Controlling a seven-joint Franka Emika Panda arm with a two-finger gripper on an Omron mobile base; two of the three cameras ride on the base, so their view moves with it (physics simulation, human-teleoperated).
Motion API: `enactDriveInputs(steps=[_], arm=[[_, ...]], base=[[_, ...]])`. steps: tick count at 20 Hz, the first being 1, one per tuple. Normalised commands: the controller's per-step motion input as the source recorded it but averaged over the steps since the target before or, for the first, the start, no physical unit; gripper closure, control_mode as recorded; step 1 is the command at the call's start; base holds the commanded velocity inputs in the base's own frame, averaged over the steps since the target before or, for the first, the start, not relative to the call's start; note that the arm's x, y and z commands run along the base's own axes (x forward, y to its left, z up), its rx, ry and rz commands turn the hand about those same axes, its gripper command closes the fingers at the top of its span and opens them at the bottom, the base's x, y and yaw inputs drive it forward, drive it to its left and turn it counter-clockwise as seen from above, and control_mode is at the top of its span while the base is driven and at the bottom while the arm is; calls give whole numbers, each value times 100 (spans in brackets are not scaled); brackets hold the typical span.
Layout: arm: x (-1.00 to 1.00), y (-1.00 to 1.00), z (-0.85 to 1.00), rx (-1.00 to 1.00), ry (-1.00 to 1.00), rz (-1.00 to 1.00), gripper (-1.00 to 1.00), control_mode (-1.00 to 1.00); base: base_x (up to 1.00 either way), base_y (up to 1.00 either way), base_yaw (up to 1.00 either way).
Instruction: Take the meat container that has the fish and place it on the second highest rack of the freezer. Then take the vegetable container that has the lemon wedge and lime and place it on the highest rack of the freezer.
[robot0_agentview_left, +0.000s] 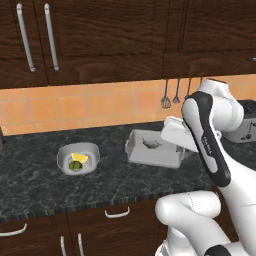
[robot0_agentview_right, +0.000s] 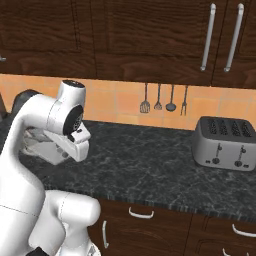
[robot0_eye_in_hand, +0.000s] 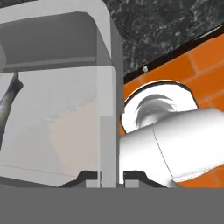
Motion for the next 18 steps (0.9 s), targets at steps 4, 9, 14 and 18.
enactDriveInputs(steps=[4, 9, 14, 18], arm=[[-24, -11, 35, 5, -32, 37, 100, -100], [-33, -5, 29, 6, -16, 12, 100, -100], [-44, 0, 29, 1, 0, 1, 100, -100], [-44, 0, 3, 0, 0, 0, 100, -100]], base=[[0, 0, 0], [0, 0, 0], [0, 0, 0], [0, 0, 0]])
